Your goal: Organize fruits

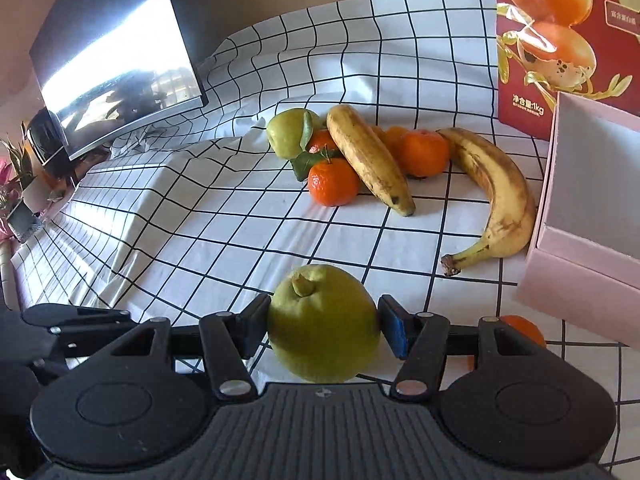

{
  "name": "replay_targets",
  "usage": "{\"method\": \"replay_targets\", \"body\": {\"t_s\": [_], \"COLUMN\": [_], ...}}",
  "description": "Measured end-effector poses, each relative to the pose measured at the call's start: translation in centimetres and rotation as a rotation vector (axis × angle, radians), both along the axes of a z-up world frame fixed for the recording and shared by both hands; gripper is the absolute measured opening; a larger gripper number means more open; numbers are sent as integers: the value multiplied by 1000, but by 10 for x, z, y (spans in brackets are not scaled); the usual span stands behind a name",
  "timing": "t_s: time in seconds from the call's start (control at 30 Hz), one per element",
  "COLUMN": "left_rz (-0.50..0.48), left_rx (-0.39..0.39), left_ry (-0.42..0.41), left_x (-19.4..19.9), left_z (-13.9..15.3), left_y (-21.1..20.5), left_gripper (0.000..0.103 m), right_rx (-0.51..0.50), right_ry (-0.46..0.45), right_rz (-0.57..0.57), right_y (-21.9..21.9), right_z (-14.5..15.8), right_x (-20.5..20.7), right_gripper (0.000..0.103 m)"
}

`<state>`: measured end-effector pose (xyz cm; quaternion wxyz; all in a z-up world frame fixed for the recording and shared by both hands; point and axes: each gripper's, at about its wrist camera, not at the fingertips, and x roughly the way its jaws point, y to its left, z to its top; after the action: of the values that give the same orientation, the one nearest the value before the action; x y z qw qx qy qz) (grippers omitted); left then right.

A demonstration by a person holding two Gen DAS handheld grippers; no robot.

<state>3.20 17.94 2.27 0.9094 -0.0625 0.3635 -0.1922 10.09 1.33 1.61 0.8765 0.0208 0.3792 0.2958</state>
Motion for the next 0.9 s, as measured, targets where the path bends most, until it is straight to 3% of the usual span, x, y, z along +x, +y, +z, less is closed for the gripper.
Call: {"method": "replay_targets", "body": {"t_s": [0.1,0.17,0.3,0.37,0.47,0.57,0.73,0.9], "left_rz": [-14,-7,-22,-38,-48,-50,-98,-172], "left_rx": [28,40,1,-20,0,26,57,98], "left_ry": [-41,-65,-51,-30,-20,-19,-32,25], "left_x": [3,8,25,33,41,44,48,48], "left_z": [8,14,21,22,22,25,30,24], "left_y": [-9,-14,-19,-23,-31,-40,-53,-65], "left_gripper": [41,41,41,41,47,46,46,46], "right_rx": [-1,-36,-125,-164,-218,-238,-256,-271], "right_ry": [-48,-109,-177,-179,-169,-152,-141,-142], "right_rz": [21,21,-36,-82,-143,-182,-200,-170], "right_y": [-12,-23,-47,-61,-73,-84,-88,-83], "right_z": [20,34,51,52,48,43,34,28], "right_x": [-13,-24,-37,-38,-36,-35,-40,-45], "right_gripper": [62,73,76,76,76,76,76,76]}}
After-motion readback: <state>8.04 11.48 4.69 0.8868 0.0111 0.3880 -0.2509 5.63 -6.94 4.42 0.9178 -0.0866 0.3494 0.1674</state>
